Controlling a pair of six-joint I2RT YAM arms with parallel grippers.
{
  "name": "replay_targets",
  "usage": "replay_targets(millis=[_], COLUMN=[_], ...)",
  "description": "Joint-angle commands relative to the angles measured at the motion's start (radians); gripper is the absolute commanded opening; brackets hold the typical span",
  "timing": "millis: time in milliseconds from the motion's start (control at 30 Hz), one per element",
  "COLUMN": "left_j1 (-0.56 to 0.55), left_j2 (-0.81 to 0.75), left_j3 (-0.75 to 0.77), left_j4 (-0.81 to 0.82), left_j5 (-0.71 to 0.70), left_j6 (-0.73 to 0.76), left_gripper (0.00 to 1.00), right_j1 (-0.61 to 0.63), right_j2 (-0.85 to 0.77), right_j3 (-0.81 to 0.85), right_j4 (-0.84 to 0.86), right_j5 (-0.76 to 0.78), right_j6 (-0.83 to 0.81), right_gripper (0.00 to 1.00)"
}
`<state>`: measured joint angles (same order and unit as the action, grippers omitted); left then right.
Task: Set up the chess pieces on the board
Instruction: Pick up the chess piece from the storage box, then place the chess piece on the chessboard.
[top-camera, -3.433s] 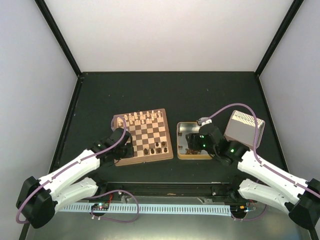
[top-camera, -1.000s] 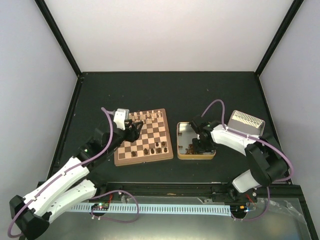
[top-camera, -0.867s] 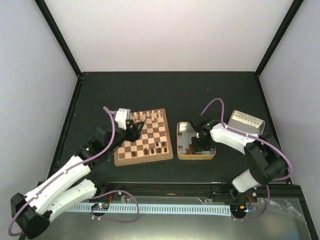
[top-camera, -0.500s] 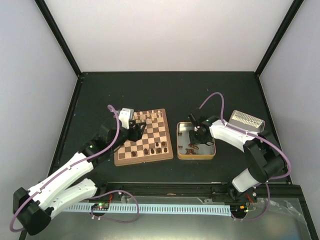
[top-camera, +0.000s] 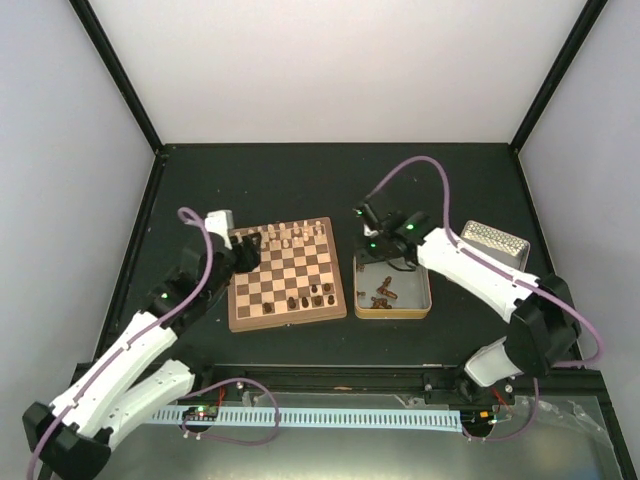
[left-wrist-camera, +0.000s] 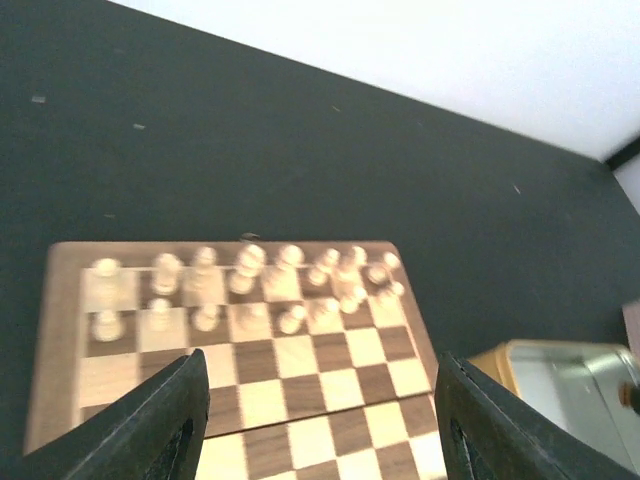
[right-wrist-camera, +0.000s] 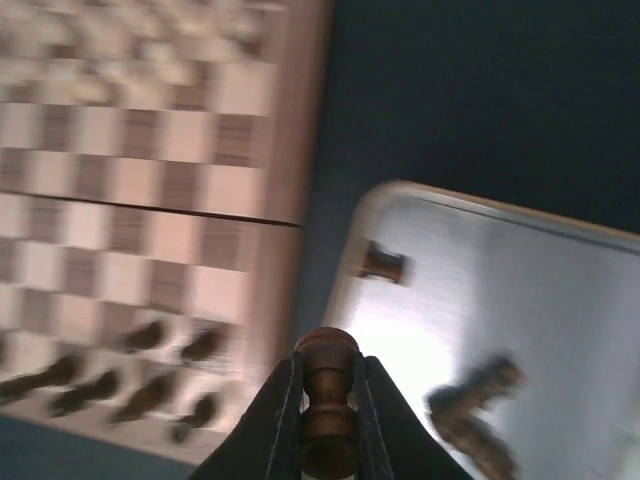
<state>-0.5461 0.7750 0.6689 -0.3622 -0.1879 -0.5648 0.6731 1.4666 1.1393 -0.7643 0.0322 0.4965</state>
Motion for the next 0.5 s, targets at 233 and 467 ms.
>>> replay_targets(millis=[233,467], left_j1=[0.109,0.110], left_j2=[-0.235,-0.298], left_j3=[0.233,0.368], left_j4=[-0.257,-0.313], left_j5=[-0.288,-0.330], left_j6=[0.077,0.144], left_gripper=[0.66,0.67], right_j1=[0.354,0.508], right_j2=[0.354,0.622], right_j3=[0.457,0.777], right_j4=[-0.043,-0.153], right_j5=[-0.036,-0.054], right_j6=[0.013,-0.030], right_gripper=[0.07,0.10])
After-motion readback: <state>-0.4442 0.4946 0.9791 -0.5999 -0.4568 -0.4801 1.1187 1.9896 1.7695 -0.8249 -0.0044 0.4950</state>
